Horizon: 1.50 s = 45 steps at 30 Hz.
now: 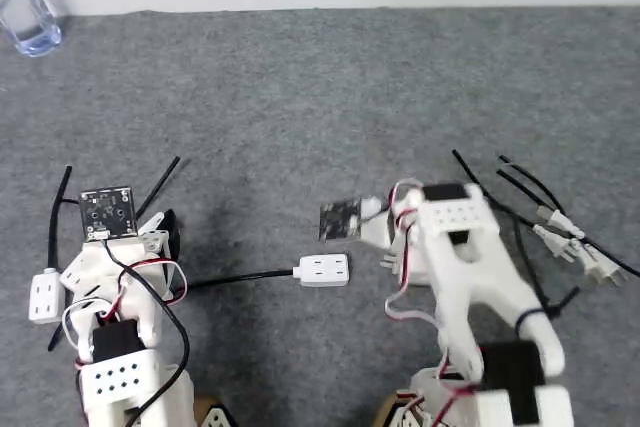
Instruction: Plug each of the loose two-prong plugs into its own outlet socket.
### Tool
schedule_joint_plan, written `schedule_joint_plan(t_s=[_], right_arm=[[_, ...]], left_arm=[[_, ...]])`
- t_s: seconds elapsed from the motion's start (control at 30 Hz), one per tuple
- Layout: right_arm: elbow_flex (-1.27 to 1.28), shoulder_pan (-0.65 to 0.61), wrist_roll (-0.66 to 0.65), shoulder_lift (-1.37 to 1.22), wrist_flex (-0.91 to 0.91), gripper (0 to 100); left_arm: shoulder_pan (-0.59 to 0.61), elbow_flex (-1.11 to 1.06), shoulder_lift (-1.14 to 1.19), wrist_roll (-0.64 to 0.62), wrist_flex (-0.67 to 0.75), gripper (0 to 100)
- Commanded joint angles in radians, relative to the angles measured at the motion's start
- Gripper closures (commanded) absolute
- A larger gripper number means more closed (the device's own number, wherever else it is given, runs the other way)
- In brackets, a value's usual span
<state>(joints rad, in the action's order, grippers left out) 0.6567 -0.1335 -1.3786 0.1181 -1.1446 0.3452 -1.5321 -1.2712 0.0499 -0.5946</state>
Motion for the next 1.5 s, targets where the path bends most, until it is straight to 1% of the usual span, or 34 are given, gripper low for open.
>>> schedule_joint_plan(t_s=[0.0, 0.2, 0.43, 0.63, 0.73, 0.8, 0.87, 0.9, 1.0, 1.03, 1.1, 1.2, 1.33, 1.47], right_arm=[[-0.14, 0.031, -0.012, -0.082, 0.012, 98.5], [-0.241, 0.025, -0.011, -0.168, -0.027, 98.5], [-0.256, 0.03, -0.006, -0.16, -0.051, 98.5], [-0.258, 0.024, -0.005, -0.042, -0.257, 98.0], [-0.193, 0.033, -0.005, 0.045, -0.277, 97.8], [-0.103, 0.031, -0.005, 0.094, -0.232, 97.8], [0.017, 0.028, 0.005, 0.143, -0.113, 96.5], [0.074, 0.027, 0.041, 0.166, -0.035, 94.0], [0.221, 0.031, 0.184, 0.243, 0.203, 82.4], [0.267, 0.033, 0.187, 0.269, 0.263, 79.9], [0.348, 0.025, 0.157, 0.306, 0.344, 79.1], [0.416, 0.004, 0.124, 0.331, 0.409, 79.1], [0.414, 0.004, 0.123, 0.329, 0.424, 79.1], [0.417, -0.001, 0.092, 0.326, 0.421, 79.1]], left_arm=[[-0.006, 0.004, -0.002, 0.008, 0.021, 77], [-0.006, 0.004, -0.002, 0.008, 0.021, 77], [-0.006, 0.004, -0.002, 0.009, 0.021, 77], [-0.006, 0.004, -0.002, 0.009, 0.021, 77], [-0.006, 0.004, -0.002, 0.009, 0.021, 77], [-0.006, 0.004, -0.002, 0.009, 0.021, 77], [-0.006, 0.004, -0.002, 0.009, 0.021, 77], [-0.006, 0.004, -0.002, 0.009, 0.021, 77], [-0.006, 0.004, -0.002, 0.009, 0.021, 77], [-0.006, 0.004, -0.002, 0.009, 0.021, 77], [-0.006, 0.004, -0.002, 0.009, 0.021, 77], [-0.006, 0.004, -0.002, 0.009, 0.021, 77], [-0.006, 0.004, -0.002, 0.009, 0.021, 77], [-0.006, 0.004, -0.002, 0.009, 0.021, 77]])
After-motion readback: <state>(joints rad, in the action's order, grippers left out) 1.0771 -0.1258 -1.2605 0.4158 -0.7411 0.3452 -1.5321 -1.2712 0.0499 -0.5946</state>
